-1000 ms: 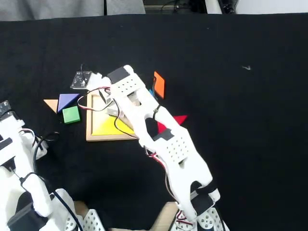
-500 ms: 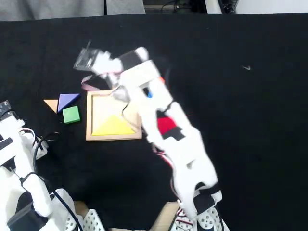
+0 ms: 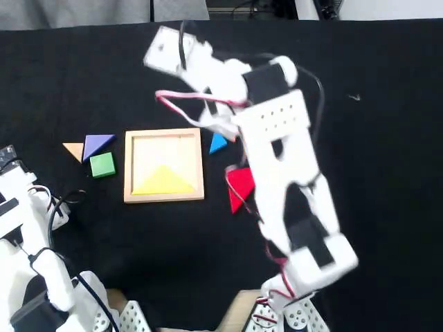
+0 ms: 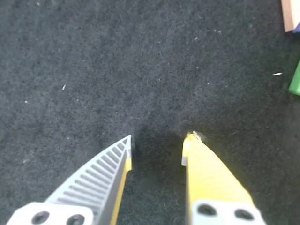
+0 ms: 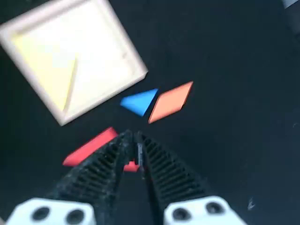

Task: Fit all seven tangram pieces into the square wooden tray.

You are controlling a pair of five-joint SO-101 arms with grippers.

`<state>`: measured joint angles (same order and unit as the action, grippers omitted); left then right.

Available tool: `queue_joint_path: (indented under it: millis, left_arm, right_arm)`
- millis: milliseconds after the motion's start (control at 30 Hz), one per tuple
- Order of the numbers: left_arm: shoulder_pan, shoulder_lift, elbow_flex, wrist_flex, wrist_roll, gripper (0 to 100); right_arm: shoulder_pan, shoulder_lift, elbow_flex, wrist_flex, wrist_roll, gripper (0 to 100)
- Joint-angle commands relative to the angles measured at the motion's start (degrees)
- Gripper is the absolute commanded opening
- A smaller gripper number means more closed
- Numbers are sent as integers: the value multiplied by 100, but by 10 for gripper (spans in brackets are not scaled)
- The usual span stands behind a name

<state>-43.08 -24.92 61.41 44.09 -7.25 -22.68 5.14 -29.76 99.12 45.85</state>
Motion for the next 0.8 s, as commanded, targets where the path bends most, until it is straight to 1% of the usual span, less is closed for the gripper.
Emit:
queue_joint_path:
  millis: [0,200,267,333,400,500,533,667,767]
  left_arm:
    - [48,0,-31,-70,0,180]
    - [40,9,-31,-70,0,180]
    - [48,9,-22,-70,0,180]
    - [75,-35,31,-79,0,180]
    - [75,-35,31,-79,0,180]
    - [75,-35,40,-79,0,180]
    - [75,-35,40,-79,0,180]
    - [136,-35,31,-88,0,180]
    - [576,-35,48,-79,-35,180]
  right_arm:
    - [343,-1226,1666,-211,457,11]
    - [1301,-2343,4207,-1837,633,11]
    - [1495,-2510,4892,-2400,633,11]
    - [1503,-2519,5420,-2840,633,13]
    - [1389,-2519,5754,-3138,633,43]
    - [1204,-2475,6070,-3420,633,152]
    - [1160,-2422,6114,-3516,624,175]
    - [1134,-1903,6114,-3930,624,181]
    - [1134,-1534,6105,-4097,624,183]
